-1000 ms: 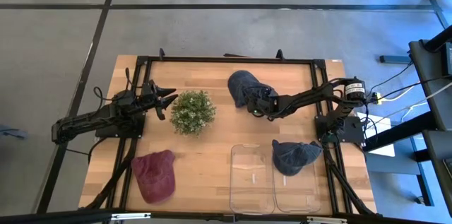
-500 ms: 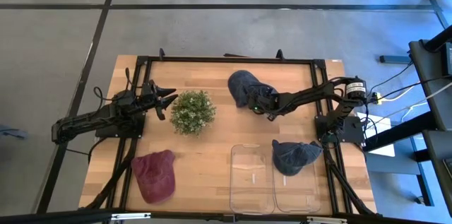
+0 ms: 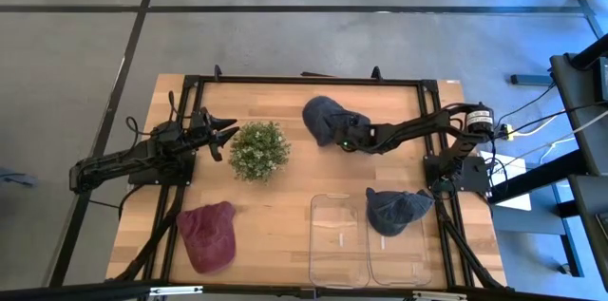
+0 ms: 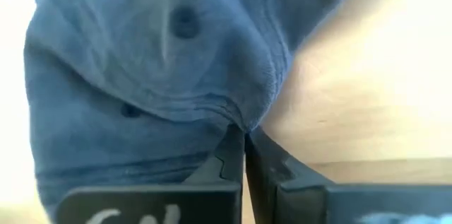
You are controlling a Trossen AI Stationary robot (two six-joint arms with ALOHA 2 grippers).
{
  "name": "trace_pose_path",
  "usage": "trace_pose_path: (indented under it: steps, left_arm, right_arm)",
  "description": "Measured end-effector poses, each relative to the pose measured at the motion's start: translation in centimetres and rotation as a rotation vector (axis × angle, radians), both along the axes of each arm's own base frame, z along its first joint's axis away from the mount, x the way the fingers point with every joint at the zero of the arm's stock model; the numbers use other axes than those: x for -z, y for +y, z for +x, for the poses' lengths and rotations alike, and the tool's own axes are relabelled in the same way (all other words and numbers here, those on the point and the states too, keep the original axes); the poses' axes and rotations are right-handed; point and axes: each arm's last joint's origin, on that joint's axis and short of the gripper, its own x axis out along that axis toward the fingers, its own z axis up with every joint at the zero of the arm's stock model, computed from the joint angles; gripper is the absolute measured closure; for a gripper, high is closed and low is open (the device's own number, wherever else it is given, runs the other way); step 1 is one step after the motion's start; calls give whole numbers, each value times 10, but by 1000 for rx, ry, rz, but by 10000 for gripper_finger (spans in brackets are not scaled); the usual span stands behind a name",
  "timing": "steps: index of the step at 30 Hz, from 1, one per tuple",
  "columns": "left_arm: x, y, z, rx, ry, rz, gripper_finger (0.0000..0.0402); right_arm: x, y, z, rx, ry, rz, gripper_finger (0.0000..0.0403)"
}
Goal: Pick & Place hat
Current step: Put the blue cap into the right transparent bin
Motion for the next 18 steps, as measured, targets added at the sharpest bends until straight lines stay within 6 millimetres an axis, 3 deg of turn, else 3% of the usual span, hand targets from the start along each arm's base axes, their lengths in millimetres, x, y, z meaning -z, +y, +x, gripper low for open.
trace_pose_path:
  steps: [7,18]
  left_arm:
    - [0,0,0,0,0,0,265]
    - [-1,2,-1,-71,-9,1,265]
  right_arm:
    - [-30,2,-3,-418,129,-217,400]
    - [-119,6,-25,-843,214,-604,401]
